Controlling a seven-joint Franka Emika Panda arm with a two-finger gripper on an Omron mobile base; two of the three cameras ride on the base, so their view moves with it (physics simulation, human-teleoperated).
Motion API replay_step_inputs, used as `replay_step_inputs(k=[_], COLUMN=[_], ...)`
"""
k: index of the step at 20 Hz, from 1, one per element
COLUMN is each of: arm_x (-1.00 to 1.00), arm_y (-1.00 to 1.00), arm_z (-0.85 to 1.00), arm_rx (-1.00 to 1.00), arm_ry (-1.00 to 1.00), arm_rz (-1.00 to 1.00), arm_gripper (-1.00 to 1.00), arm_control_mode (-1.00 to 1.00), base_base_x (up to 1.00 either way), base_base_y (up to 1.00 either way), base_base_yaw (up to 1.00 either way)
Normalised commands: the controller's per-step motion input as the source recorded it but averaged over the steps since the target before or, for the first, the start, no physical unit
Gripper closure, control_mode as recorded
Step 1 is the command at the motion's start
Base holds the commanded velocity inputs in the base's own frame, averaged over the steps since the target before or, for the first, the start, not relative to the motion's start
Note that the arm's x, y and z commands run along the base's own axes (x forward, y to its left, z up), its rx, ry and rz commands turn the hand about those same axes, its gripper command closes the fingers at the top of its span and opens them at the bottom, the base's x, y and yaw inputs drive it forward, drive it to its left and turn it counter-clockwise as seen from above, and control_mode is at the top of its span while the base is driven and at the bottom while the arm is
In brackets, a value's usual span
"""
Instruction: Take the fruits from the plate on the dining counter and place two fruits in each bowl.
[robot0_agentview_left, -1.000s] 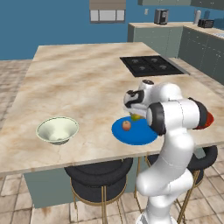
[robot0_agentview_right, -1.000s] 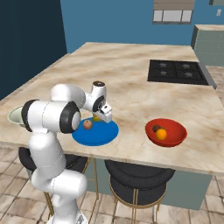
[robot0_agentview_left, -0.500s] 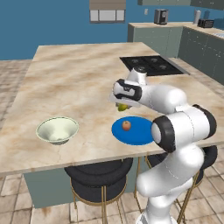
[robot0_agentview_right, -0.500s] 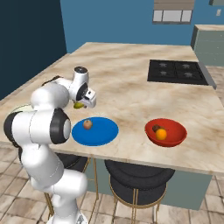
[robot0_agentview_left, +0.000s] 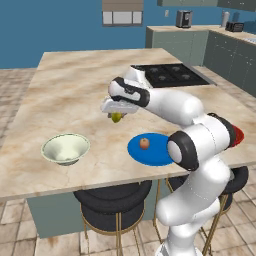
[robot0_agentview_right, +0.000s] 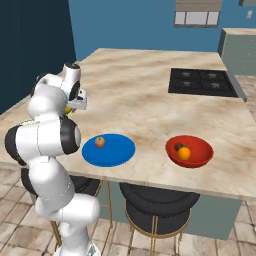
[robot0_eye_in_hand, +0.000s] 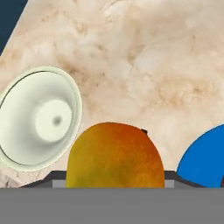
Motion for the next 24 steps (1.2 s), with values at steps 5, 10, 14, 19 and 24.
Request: replay_step_inputs(k=[5, 10, 14, 19, 24], arm_x=[-0.41, -0.44, -0.16, 0.15, 0.26], arm_y=[0.65, 0.23, 0.56, 0.89, 0.60], arm_z=[-0.28, -0.43, -0.18, 0.00, 0.00], arm_rx=[-0.18, -0.12, -0.03, -0.05, -0.13], arm_ry=[-0.09, -0.27, -0.18, 0.22, 0.40], arm_rz=[0.44, 0.24, 0.17, 0.13, 0.15], arm_gripper=[1.00, 1.00, 1.00, 1.00, 1.00], arm_control_mode=[-1.00, -1.00, -1.00, -1.00, -1.00], base_base_x=[0.00, 0.00, 0.00, 0.00, 0.00], base_base_y=[0.00, 0.00, 0.00, 0.00, 0.00], base_base_yaw=[0.00, 0.00, 0.00, 0.00, 0.00])
